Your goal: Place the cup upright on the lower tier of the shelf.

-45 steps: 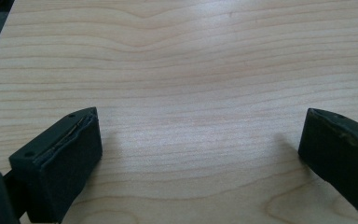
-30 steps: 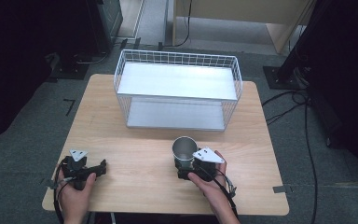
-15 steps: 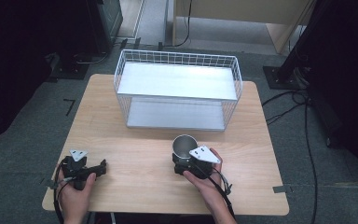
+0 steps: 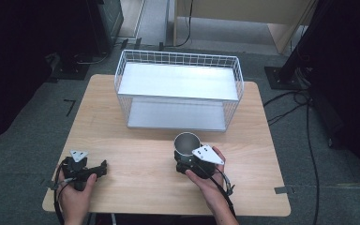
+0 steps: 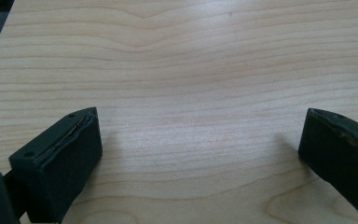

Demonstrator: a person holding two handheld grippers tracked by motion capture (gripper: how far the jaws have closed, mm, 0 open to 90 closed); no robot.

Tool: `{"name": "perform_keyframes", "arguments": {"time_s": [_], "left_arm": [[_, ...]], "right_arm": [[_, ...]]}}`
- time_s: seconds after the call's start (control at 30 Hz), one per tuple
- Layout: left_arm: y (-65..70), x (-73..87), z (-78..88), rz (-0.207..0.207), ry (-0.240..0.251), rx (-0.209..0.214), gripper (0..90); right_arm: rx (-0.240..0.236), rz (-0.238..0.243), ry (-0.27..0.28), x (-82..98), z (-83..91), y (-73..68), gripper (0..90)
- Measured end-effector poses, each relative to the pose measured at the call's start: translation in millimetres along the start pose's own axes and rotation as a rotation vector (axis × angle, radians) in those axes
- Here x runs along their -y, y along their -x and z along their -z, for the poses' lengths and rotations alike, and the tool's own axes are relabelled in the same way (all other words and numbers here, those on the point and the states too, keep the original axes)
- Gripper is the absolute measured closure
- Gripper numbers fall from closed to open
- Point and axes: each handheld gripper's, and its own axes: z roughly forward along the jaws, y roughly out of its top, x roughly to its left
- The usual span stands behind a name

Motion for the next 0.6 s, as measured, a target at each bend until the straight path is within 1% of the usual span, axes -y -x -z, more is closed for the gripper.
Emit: {"name": "perform_keyframes", "arguments": {"time_s": [0.33, 0.43, 0.6], "left_arm": [[0.0, 0.0, 0.0, 0.000, 0.000, 0.000, 0.0], [0.0, 0.0, 0.0, 0.000, 0.000, 0.000, 0.0], [0.0, 0.0, 0.0, 0.000, 0.000, 0.000, 0.0]], "right_arm": [[-0.003, 0.003, 0.025, -13.6, 4.7, -1.4, 14.5], [-0.003, 0.014, 0.033, -18.1, 5.2, -1.2, 14.5], [-0.001, 0.011, 0.052, -27.7, 6.4, -1.9, 14.5]]}}
